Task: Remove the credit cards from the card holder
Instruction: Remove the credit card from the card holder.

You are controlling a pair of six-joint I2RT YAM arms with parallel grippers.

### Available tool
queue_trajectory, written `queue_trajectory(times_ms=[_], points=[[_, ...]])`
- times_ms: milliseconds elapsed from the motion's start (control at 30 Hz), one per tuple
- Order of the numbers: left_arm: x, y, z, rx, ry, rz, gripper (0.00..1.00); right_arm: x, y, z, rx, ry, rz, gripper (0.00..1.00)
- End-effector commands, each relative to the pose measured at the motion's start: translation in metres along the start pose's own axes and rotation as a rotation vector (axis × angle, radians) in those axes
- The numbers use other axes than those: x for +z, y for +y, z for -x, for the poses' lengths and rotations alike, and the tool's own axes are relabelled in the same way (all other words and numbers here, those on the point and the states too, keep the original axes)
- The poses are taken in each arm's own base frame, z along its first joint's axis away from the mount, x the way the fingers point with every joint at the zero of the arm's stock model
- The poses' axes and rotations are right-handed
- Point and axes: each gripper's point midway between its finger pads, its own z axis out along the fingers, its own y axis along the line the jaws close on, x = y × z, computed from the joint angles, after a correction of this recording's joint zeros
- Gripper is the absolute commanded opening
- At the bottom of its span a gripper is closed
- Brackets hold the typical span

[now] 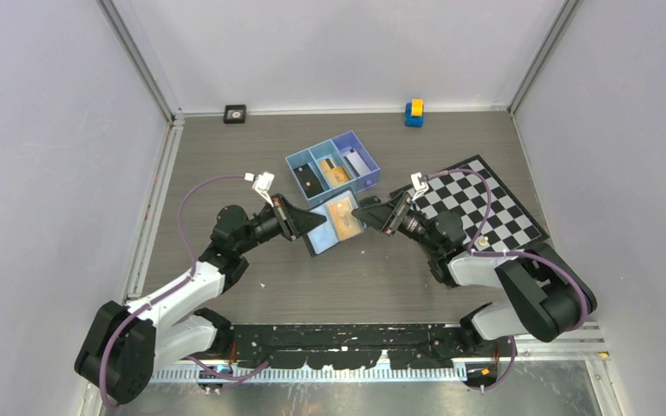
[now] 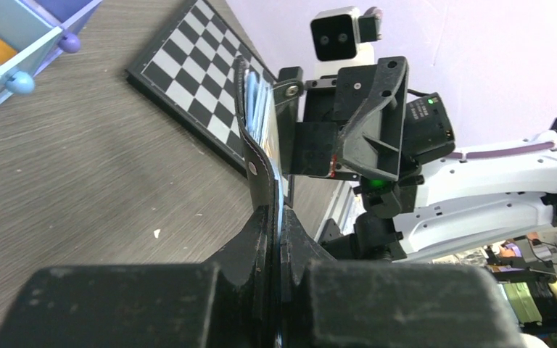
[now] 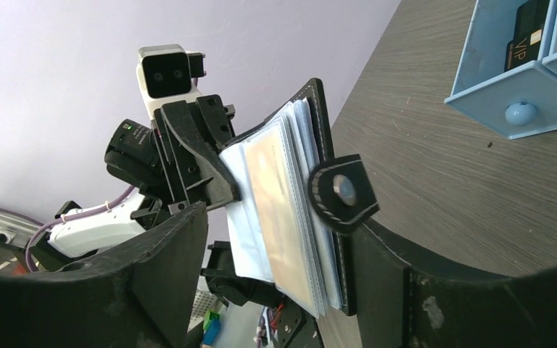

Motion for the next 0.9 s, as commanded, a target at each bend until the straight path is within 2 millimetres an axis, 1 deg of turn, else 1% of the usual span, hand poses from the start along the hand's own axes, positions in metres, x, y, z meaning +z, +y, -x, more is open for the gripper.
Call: queue_trajectory(times_ms=[0,267,400,500,567,600,667,867], points=[[0.002,-0.006,0.019,0.076,-0.05,0.013,0.0,0.0,0.02,0.007,-0.069,-0.02,0.067,0.69],[0.007,0.005,0.013,0.069,-0.024,0.032,0.0,-0.001,0.015,0.007,-0.103,-0.012,0.025,0.59],[0.009,0.009,0.009,0.058,-0.01,0.035,0.0,-0.001,0.014,0.007,-0.125,-0.008,0.014,0.56],[0.011,0.012,0.008,0.061,-0.004,0.04,0.0,0.001,0.007,0.006,-0.132,0.003,-0.025,0.51],[0.011,0.015,0.007,0.059,0.0,0.052,0.0,0.002,-0.003,0.006,-0.134,0.008,-0.077,0.47],[0.012,0.018,0.006,0.058,0.001,0.06,0.0,0.001,-0.011,0.005,-0.13,0.014,-0.119,0.45],[0.012,0.022,0.004,0.053,0.009,0.077,0.0,0.001,-0.018,0.005,-0.137,0.018,-0.157,0.41],[0.016,0.033,-0.001,0.042,0.031,0.105,0.0,0.002,-0.019,0.003,-0.146,0.025,-0.162,0.4]])
